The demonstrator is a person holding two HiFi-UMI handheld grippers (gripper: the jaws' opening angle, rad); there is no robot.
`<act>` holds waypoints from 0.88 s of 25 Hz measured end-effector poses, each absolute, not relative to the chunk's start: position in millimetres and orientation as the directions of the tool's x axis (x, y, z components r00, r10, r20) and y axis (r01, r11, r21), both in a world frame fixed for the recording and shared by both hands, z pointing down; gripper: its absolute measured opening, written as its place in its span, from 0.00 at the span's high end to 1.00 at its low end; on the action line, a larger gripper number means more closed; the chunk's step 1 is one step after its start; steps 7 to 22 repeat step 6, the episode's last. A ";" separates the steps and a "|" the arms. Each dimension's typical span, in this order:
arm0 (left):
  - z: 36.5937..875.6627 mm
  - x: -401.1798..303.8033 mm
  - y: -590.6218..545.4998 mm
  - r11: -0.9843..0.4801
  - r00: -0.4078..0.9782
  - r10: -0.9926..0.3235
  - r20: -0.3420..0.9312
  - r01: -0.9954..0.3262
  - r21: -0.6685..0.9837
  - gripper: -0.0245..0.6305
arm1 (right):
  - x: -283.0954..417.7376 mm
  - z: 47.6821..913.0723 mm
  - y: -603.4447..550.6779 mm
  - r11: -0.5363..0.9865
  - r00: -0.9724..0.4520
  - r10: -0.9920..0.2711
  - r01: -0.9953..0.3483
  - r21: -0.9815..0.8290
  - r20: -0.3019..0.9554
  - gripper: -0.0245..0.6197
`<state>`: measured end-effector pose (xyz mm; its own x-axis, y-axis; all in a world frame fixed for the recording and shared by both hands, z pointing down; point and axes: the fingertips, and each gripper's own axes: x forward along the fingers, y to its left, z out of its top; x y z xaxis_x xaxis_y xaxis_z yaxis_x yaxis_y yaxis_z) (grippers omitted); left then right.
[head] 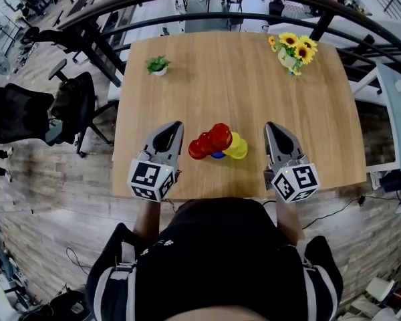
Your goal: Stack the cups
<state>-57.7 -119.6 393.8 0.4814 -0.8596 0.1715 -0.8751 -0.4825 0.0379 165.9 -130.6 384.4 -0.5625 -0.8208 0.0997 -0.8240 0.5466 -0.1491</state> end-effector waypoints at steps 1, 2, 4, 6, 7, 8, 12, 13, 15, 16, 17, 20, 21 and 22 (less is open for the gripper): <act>393.9 -57.6 -119.5 -0.482 0.481 -0.860 0.172 -0.875 0.038 0.94 | 166.3 384.4 -130.6 0.546 -0.561 -0.822 -0.825 -0.148 0.100 0.96; 393.9 -57.4 -119.6 -0.482 0.481 -0.860 0.172 -0.875 0.038 0.94 | 166.7 384.3 -130.7 0.545 -0.561 -0.822 -0.825 -0.147 0.099 0.96; 393.6 -57.1 -119.8 -0.482 0.481 -0.860 0.172 -0.875 0.038 0.94 | 167.5 383.9 -130.8 0.544 -0.559 -0.823 -0.826 -0.145 0.099 0.96; 393.5 -56.7 -119.8 -0.482 0.481 -0.860 0.172 -0.875 0.039 0.94 | 168.4 383.5 -130.9 0.543 -0.558 -0.824 -0.827 -0.144 0.099 0.96; 393.5 -56.7 -119.8 -0.482 0.481 -0.860 0.172 -0.875 0.039 0.94 | 168.4 383.5 -130.9 0.543 -0.558 -0.824 -0.827 -0.144 0.099 0.96; 393.5 -56.7 -119.8 -0.482 0.481 -0.860 0.172 -0.875 0.039 0.94 | 168.4 383.5 -130.9 0.543 -0.558 -0.824 -0.827 -0.144 0.099 0.96; 393.5 -56.7 -119.8 -0.482 0.481 -0.860 0.172 -0.875 0.039 0.94 | 168.4 383.5 -130.9 0.543 -0.558 -0.824 -0.827 -0.144 0.099 0.96; 393.5 -56.7 -119.8 -0.482 0.481 -0.860 0.172 -0.875 0.039 0.94 | 168.4 383.5 -130.9 0.543 -0.558 -0.824 -0.827 -0.144 0.099 0.96; 393.5 -56.7 -119.8 -0.482 0.481 -0.860 0.172 -0.875 0.039 0.94 | 168.4 383.5 -130.9 0.543 -0.558 -0.824 -0.827 -0.144 0.099 0.96; 393.5 -56.7 -119.8 -0.482 0.481 -0.860 0.172 -0.875 0.039 0.94 | 168.4 383.5 -130.9 0.543 -0.558 -0.824 -0.827 -0.144 0.099 0.96; 393.5 -56.7 -119.8 -0.482 0.481 -0.860 0.172 -0.875 0.039 0.94 | 168.4 383.5 -130.9 0.543 -0.558 -0.824 -0.827 -0.144 0.099 0.96; 393.5 -56.7 -119.8 -0.482 0.481 -0.860 0.172 -0.875 0.039 0.94 | 168.4 383.5 -130.9 0.543 -0.558 -0.824 -0.827 -0.144 0.099 0.96; 393.5 -56.7 -119.8 -0.482 0.481 -0.860 0.172 -0.875 0.039 0.94 | 168.4 383.5 -130.9 0.543 -0.558 -0.824 -0.827 -0.144 0.099 0.96; 393.5 -56.7 -119.8 -0.482 0.481 -0.860 0.172 -0.875 0.039 0.94 | 168.4 383.5 -130.9 0.543 -0.558 -0.824 -0.827 -0.144 0.099 0.96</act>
